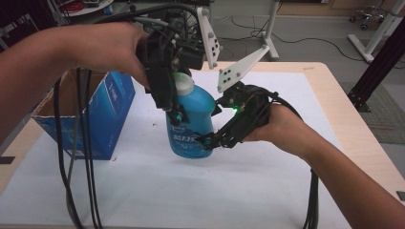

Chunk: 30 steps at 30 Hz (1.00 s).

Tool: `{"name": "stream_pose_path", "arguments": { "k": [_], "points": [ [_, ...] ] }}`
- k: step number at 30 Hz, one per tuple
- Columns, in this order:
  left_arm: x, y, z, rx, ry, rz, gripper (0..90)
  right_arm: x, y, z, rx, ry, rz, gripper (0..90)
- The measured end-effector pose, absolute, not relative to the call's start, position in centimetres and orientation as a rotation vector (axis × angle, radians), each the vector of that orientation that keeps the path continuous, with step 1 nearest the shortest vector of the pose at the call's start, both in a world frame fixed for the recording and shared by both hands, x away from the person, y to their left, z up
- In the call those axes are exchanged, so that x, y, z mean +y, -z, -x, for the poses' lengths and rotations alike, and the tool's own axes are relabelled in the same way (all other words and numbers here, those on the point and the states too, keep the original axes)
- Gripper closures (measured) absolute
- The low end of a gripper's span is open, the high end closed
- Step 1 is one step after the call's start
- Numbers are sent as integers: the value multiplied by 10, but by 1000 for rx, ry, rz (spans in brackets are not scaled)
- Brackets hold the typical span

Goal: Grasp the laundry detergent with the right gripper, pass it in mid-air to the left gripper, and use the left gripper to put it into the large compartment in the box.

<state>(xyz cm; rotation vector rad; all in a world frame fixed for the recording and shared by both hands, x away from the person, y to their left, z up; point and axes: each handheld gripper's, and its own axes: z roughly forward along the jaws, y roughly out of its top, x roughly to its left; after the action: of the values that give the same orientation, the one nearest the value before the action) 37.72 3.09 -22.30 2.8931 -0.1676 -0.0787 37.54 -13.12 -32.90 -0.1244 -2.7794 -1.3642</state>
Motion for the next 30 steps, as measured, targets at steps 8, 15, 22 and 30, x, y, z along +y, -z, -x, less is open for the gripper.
{"name": "stream_pose_path", "arguments": {
  "k": [8,15,22,30],
  "points": [
    [47,209,-382,-62,49,-2918,378,-158,324,-378,-2860,1297,300,120],
    [64,190,-392,181,30,-2903,377,-190,308,-378,-2908,1149,210,120],
    [86,172,-404,375,-16,-2876,376,-220,295,-381,-2991,955,335,8],
    [108,153,-412,534,-56,-2842,376,-251,282,-383,-3018,898,400,9]
  ]
}}
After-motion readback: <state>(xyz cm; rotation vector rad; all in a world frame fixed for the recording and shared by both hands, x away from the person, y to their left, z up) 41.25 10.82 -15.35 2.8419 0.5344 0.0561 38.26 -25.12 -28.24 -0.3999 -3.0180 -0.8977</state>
